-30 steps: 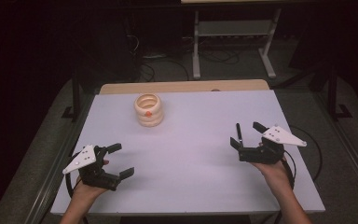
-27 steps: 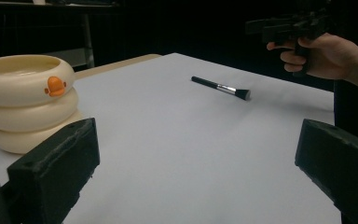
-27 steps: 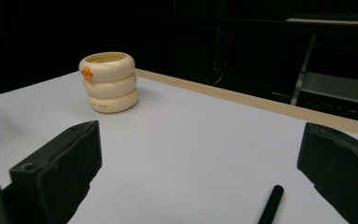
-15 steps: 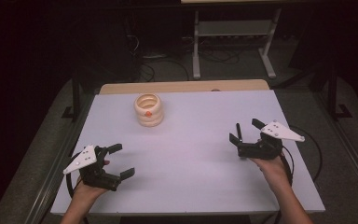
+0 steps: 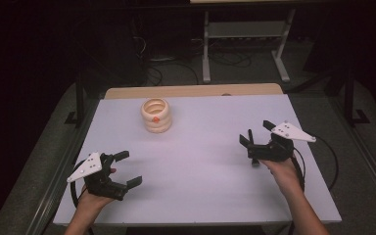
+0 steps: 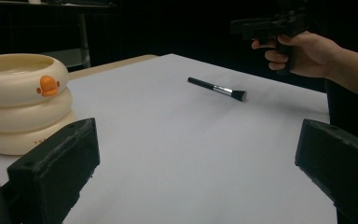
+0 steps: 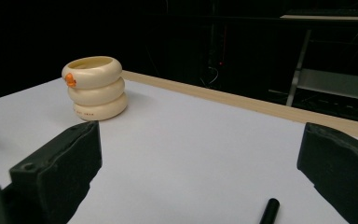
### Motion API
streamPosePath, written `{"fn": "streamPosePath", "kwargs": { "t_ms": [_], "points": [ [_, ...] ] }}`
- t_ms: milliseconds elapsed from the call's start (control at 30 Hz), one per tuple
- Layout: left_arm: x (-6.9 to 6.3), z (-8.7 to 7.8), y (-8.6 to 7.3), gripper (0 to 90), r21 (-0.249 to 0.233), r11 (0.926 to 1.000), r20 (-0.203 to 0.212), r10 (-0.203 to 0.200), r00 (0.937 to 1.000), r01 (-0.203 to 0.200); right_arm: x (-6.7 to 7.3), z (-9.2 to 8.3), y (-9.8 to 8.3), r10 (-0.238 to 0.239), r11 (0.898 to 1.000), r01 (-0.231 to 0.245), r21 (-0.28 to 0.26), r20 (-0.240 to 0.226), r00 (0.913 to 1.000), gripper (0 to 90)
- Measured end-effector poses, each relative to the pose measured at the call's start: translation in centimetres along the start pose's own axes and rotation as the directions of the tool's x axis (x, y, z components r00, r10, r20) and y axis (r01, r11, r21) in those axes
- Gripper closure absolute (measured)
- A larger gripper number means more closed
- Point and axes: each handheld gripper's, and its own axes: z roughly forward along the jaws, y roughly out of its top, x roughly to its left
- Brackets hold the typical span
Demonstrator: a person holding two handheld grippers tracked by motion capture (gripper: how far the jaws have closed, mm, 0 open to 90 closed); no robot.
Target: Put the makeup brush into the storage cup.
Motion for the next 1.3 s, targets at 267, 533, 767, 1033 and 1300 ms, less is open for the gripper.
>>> {"fn": "streamPosePath", "kwargs": {
  "t_ms": [267,533,767,1033,1300],
  "points": [
    [-0.1,-0.1,0.0,0.0,-0.001,1.0,0.001,0.005,1.0,-0.005,0.0,0.7,0.6,-0.007,1.0,0.007,-0.007,0.004,1.0,0.0],
    [0.0,-0.1,0.0,0.0,0.002,1.0,-0.001,0.008,1.0,-0.008,-0.3,1.6,1.0,-0.005,1.0,0.005,-0.009,0.008,1.0,0.0],
    [0.0,0.0,0.0,0.0,0.001,1.0,0.001,0.006,1.0,-0.006,-0.8,2.2,1.3,-0.002,1.0,0.003,-0.009,0.022,0.9998,0.0],
    [-0.2,0.1,0.1,0.0,-0.003,1.0,0.017,0.005,0.9998,-0.005,-1.5,2.7,1.9,0.008,1.0,-0.007,-0.019,0.035,0.9994,0.0],
    [-0.1,0.0,0.1,0.0,-0.002,1.0,0.012,0.002,0.9999,-0.002,-1.9,3.5,2.1,0.02,1.0,-0.019,-0.009,0.034,0.9992,0.0]
  ]
}}
